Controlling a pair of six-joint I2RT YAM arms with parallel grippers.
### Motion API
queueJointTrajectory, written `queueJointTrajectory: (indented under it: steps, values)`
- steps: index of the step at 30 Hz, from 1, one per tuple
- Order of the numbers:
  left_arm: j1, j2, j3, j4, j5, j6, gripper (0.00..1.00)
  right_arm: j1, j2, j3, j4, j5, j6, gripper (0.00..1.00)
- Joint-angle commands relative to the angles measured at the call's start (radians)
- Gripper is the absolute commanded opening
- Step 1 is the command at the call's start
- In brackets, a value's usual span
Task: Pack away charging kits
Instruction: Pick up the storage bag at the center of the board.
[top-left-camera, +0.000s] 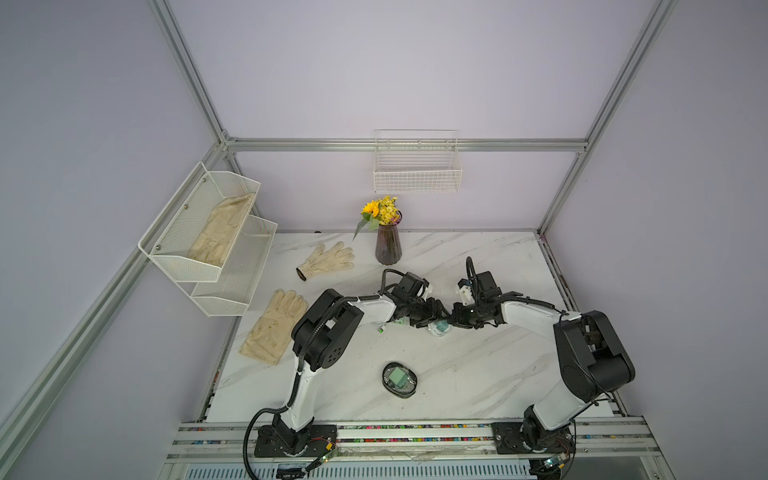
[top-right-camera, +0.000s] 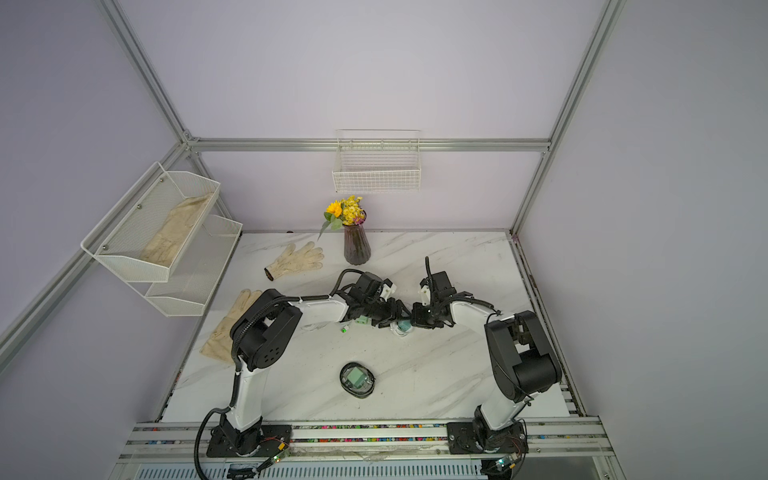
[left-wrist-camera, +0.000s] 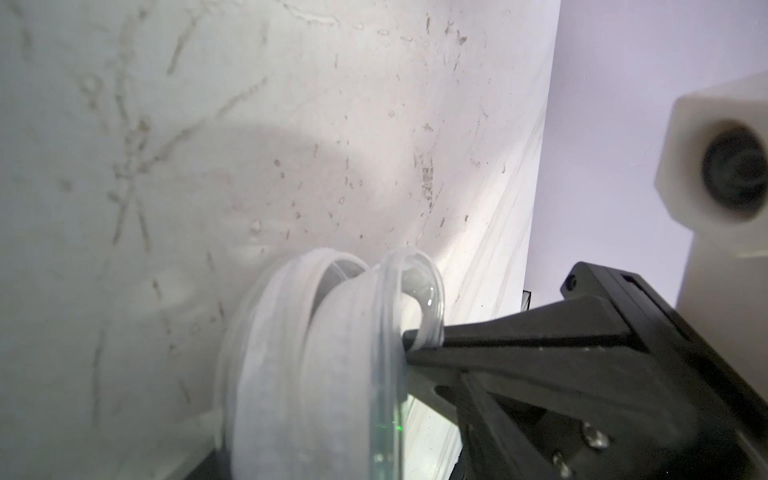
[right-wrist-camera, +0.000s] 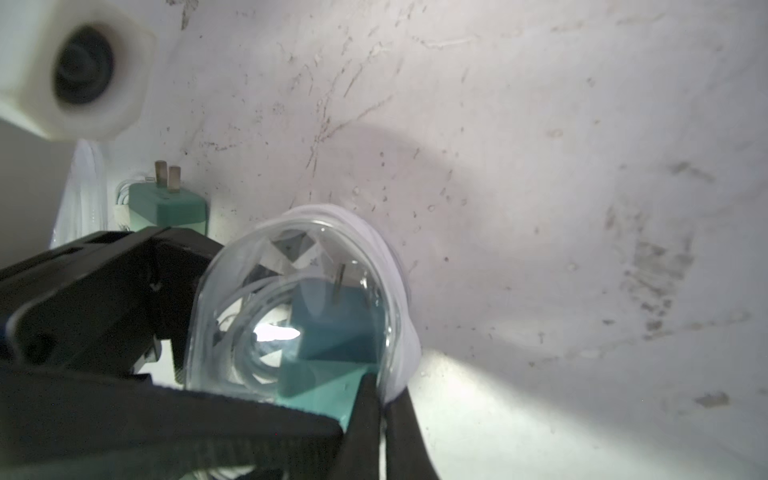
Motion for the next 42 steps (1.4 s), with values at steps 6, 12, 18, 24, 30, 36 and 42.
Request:
queueJointTrajectory:
  steps: [6,12,18,24,30,36,42]
  values:
    - [-0.016,0.055,0.068,-0.057,-0.011,-0.006,0.54,0.006,-0.019,-0.031,0.021,-0.027,-0.033,0.0]
    - [-0.015,0.062,0.044,-0.029,-0.016,-0.021,0.43,0.006,-0.048,-0.026,0.018,-0.034,-0.034,0.04]
    - [-0.012,0.06,0.036,-0.006,-0.021,-0.018,0.27,0.006,-0.078,-0.013,-0.002,-0.034,-0.042,0.21]
    - [0.008,0.004,-0.049,0.142,-0.032,-0.091,0.27,0.006,-0.16,0.015,-0.066,0.015,-0.045,0.34]
    - [0.024,-0.113,-0.124,0.27,-0.095,-0.205,0.27,0.014,-0.329,-0.018,-0.085,0.026,-0.02,0.34]
    - [0.024,-0.229,-0.107,0.18,-0.281,-0.326,0.28,0.087,-0.522,-0.066,-0.081,0.038,0.044,0.33]
    - [-0.001,-0.296,-0.041,0.041,-0.447,-0.391,0.29,0.166,-0.662,-0.077,-0.037,0.104,0.116,0.33]
